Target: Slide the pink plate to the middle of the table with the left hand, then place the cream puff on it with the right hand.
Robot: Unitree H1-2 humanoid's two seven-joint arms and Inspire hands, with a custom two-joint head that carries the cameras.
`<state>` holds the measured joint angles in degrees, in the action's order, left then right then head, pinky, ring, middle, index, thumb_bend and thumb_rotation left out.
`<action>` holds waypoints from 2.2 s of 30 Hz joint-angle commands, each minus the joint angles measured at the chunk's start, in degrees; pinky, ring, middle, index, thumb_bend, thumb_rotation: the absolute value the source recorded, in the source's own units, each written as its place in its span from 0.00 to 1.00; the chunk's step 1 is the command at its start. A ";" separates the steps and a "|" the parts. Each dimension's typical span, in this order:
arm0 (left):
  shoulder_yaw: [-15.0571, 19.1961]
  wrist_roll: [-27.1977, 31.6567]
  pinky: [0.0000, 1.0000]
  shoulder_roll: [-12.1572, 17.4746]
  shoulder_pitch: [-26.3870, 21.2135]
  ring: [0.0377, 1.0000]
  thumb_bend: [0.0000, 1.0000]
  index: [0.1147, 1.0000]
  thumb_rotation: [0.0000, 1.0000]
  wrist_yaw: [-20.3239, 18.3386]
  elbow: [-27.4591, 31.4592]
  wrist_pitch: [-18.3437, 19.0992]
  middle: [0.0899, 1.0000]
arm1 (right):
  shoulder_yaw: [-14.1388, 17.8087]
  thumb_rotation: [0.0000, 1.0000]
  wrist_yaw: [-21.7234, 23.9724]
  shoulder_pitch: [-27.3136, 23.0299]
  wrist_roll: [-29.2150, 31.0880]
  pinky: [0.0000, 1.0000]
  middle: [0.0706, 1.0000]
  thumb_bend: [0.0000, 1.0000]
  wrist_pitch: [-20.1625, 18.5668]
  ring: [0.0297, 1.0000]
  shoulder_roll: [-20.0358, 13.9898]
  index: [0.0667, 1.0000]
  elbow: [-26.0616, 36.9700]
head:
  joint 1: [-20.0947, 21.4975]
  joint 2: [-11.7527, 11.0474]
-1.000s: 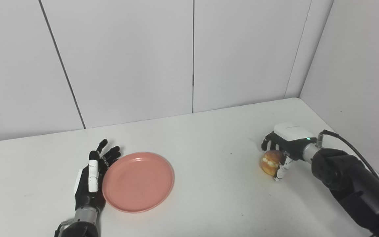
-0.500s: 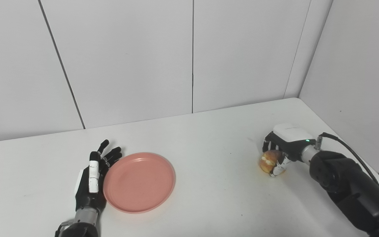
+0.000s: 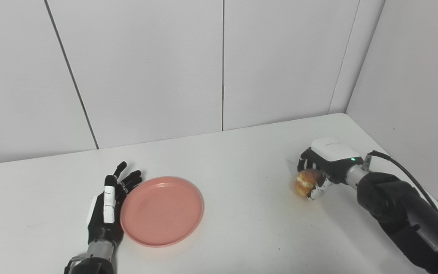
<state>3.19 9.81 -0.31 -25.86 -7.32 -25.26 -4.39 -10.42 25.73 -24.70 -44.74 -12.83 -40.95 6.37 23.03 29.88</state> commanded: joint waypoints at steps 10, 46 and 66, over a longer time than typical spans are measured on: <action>-1.51 -1.14 0.80 -2.34 2.68 0.79 0.86 0.88 0.96 1.71 -1.81 4.34 0.76 | 1.20 0.00 -0.91 -6.82 1.72 0.41 0.48 0.52 2.32 0.43 1.70 0.43 6.60 | -6.28 0.13; -4.02 -6.41 0.80 -7.09 2.12 0.80 0.82 0.87 0.97 6.74 -1.23 3.88 0.76 | -6.01 0.00 -3.26 -13.49 2.11 0.37 0.49 0.52 3.62 0.42 20.36 0.43 5.29 | -23.90 -0.61; -3.94 -6.78 0.79 -7.45 2.96 0.78 0.79 0.88 0.98 7.16 -0.45 3.97 0.76 | -10.05 0.00 -1.88 -13.67 1.29 0.45 0.49 0.52 1.60 0.42 25.29 0.44 -3.34 | -23.97 -0.16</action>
<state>-0.83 2.74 -7.00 -25.17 -0.77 -24.11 -4.39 -20.31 23.99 -35.71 -42.61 -10.71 -15.85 2.62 -0.88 29.71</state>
